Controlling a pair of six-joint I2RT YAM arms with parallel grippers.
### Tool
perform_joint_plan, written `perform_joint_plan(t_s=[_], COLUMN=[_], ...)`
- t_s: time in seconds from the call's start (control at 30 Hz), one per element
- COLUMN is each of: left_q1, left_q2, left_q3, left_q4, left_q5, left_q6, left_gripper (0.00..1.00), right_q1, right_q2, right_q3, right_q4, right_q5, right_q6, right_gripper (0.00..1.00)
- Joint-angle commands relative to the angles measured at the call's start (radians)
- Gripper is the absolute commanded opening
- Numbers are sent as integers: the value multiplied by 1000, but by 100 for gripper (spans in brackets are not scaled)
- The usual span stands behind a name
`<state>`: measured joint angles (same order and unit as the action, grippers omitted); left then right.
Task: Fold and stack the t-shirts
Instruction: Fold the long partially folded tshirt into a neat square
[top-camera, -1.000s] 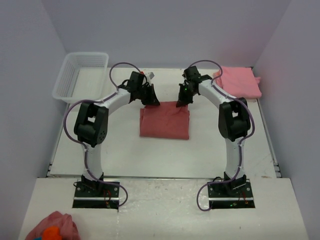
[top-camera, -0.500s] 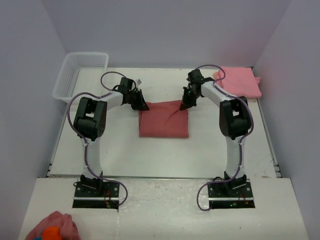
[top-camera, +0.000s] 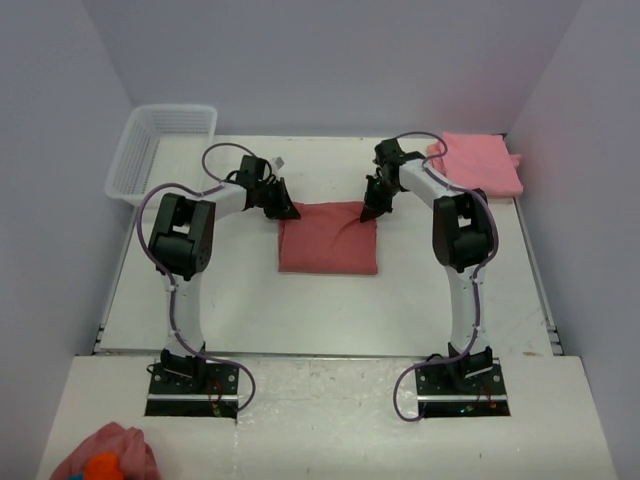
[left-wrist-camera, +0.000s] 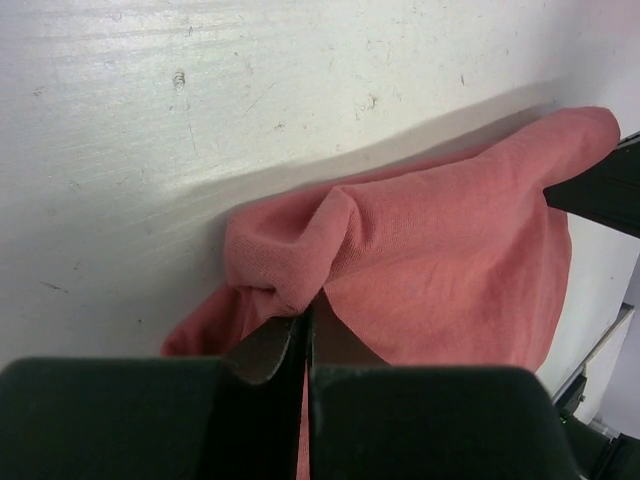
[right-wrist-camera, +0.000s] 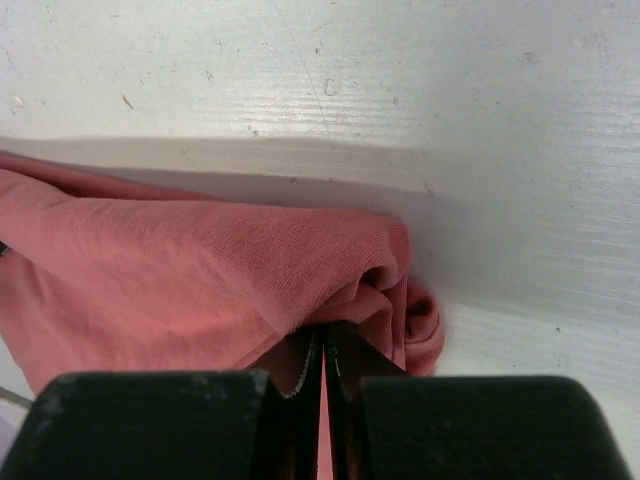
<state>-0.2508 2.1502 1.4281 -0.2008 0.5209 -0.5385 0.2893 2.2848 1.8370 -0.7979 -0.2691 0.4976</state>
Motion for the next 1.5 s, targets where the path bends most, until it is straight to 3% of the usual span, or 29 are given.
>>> perform_joint_plan(t_s=[0.0,0.1,0.27,0.4,0.5,0.73,0.83,1.03,1.27,1.47], left_q1=[-1,-5,-7,-8,-27,-97,-94,-85,-79,-62], left_q2=[-45,-139,-271,-345,-374,-432,-452,-398,-311,-300], left_q3=[-1,0,17,38,17,-176,-326,-426,-445,-503], left_q4=[4,4,-21,-52,-92,-27,117,338,379,327], left_q5=[-51,-94,-169,-159,-173,-168,-24,120,130,97], left_q6=[18,18,18,14,-4,-46,-92,-164,-183,-175], left_gripper=[0,0,0,0,0,0,0,0,0,0], right_q1=[-3,-3,-6,-3,1,31,39,39,40,40], right_q2=[-51,-123,-150,-238,-307,-470,-470,-407,-297,-289], right_q3=[5,-4,122,114,56,-336,-436,-484,-469,-565], right_q4=[29,71,-15,-11,-11,216,308,428,476,506], right_q5=[21,15,-15,-44,-82,-229,-350,-491,-548,-469], right_q6=[-28,-73,-119,-116,-97,-47,-34,2,93,229], right_gripper=[0,0,0,0,0,0,0,0,0,0])
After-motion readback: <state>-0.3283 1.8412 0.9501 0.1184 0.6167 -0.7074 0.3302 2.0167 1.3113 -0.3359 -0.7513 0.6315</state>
